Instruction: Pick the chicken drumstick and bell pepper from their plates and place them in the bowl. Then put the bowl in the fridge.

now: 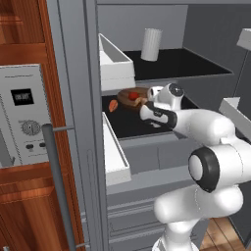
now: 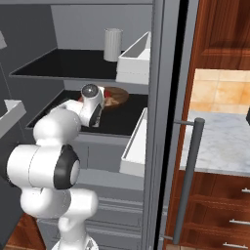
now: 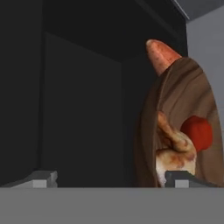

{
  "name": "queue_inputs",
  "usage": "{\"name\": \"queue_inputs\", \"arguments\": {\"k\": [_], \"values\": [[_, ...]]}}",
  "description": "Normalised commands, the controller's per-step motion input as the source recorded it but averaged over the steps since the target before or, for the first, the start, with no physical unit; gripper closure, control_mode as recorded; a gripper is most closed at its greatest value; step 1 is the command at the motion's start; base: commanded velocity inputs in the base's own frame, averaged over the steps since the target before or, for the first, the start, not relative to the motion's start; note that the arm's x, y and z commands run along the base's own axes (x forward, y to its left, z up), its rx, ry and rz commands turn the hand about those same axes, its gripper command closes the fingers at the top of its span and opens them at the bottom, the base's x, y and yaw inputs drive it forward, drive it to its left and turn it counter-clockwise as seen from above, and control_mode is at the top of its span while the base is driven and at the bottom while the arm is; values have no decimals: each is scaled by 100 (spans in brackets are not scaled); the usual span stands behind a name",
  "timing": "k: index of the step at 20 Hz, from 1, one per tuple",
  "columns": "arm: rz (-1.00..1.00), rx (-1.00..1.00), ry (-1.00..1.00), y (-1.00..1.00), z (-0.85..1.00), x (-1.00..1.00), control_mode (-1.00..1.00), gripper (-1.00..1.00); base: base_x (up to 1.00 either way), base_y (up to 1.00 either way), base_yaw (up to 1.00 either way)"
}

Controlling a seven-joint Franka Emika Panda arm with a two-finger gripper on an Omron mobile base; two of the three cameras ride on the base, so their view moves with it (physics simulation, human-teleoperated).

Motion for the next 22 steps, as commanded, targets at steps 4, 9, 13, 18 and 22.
{"name": "queue_inputs", "arguments": {"k": [4, 9, 13, 18, 22], "values": [[0, 1, -18, 0, 27, -50, -100, -100, 0, 0, 0], [0, 1, -20, 0, 19, -57, -100, -100, 0, 0, 0], [0, 0, -4, 0, 33, -54, -100, -100, 0, 0, 0], [0, -2, 0, 0, 29, -62, -100, -100, 0, 0, 0], [0, 0, 0, 0, 23, -65, -100, -100, 0, 0, 0]]}}
